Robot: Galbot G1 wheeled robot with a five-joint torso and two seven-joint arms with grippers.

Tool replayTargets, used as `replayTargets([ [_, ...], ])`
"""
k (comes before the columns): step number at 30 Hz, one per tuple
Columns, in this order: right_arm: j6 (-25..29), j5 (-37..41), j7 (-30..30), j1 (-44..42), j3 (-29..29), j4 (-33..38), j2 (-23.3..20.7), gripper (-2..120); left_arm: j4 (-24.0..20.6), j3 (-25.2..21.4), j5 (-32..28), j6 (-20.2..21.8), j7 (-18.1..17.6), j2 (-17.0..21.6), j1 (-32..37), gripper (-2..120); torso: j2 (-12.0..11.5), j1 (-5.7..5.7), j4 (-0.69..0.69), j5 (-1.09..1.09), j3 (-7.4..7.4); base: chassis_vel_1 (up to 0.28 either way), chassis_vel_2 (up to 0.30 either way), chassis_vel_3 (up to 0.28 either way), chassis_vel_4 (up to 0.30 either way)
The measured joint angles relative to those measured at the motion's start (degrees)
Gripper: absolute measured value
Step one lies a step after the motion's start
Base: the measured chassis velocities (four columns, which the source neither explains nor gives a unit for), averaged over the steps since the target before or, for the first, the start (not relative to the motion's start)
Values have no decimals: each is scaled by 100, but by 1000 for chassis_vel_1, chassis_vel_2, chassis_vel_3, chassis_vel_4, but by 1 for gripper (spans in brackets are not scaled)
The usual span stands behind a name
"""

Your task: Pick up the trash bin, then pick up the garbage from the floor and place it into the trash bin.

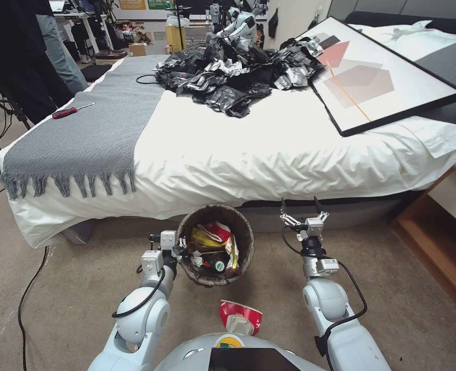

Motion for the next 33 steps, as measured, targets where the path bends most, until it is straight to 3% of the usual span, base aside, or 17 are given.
replayTargets([
  [10,10,-4,-30,-14,5,-7,1,100,-17,-33,-9,-17,-1,14,-17,2,0,0,3,0,0,47,-33,-43,50],
  [24,404,-197,-135,38,23,-173,-1,100,-20,-114,-57,9,-5,15,-35,2,0,-1,2,1,-1,208,-210,-197,206],
  [30,487,-462,-257,97,-5,-408,-133,100,-70,-189,-121,33,-23,17,-64,2,0,-1,0,0,-1,74,-57,-77,66],
  [33,128,-456,-841,293,-144,-846,-446,100,-101,-288,-184,76,-30,26,-149,2,0,0,4,0,1,-39,30,36,-46],
])
